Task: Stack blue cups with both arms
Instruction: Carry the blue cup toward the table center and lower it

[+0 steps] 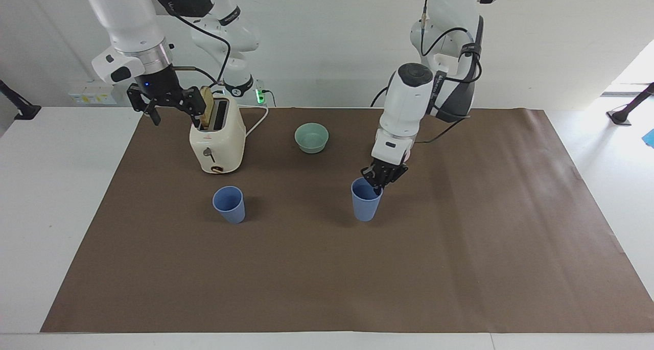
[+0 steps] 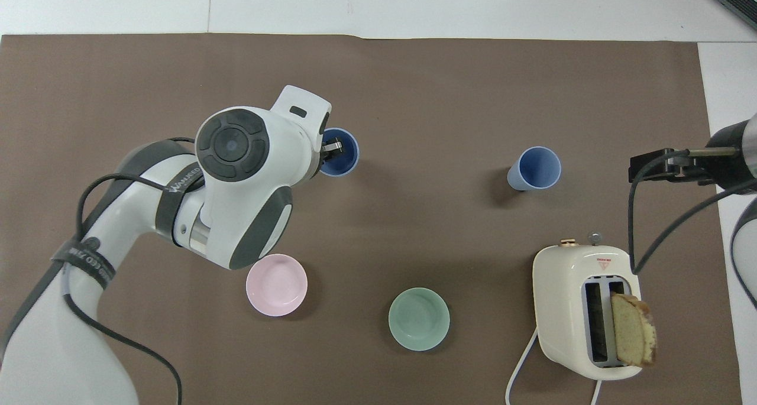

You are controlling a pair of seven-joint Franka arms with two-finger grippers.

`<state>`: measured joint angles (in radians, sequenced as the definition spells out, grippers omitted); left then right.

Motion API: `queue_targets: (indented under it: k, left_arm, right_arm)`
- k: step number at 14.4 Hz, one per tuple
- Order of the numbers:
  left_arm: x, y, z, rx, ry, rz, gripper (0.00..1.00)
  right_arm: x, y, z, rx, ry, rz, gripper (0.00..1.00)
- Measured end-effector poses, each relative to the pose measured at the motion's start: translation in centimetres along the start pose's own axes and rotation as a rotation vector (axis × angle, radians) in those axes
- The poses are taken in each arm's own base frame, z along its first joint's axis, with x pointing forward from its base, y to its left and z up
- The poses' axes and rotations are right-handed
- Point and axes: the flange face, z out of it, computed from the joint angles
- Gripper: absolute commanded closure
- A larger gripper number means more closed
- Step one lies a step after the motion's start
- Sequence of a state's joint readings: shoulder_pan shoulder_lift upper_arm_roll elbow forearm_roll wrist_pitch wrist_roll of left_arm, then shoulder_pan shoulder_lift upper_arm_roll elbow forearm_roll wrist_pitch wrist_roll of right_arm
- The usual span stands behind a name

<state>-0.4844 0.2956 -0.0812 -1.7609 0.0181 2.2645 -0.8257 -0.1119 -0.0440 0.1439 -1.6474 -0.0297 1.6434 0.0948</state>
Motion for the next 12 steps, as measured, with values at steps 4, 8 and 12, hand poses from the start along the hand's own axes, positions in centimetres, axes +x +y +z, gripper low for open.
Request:
queue_targets:
  k: [4, 8, 12]
  left_arm:
    - [-1.7, 1.2, 3.2, 0.021, -0.033, 0.03, 1.0]
    - [-3.7, 2.4, 4.3, 0.031, -0.051, 0.062, 1.0]
    - [-3.1, 1.9, 4.3, 0.035, -0.047, 0.051, 0.28]
  right_arm:
    - [0.0, 0.0, 0.0, 0.0, 0.0, 0.0, 0.0]
    - [0.0, 0.0, 0.0, 0.0, 0.0, 0.0, 0.0]
    - [0.0, 0.0, 0.0, 0.0, -0.001, 0.0, 0.0]
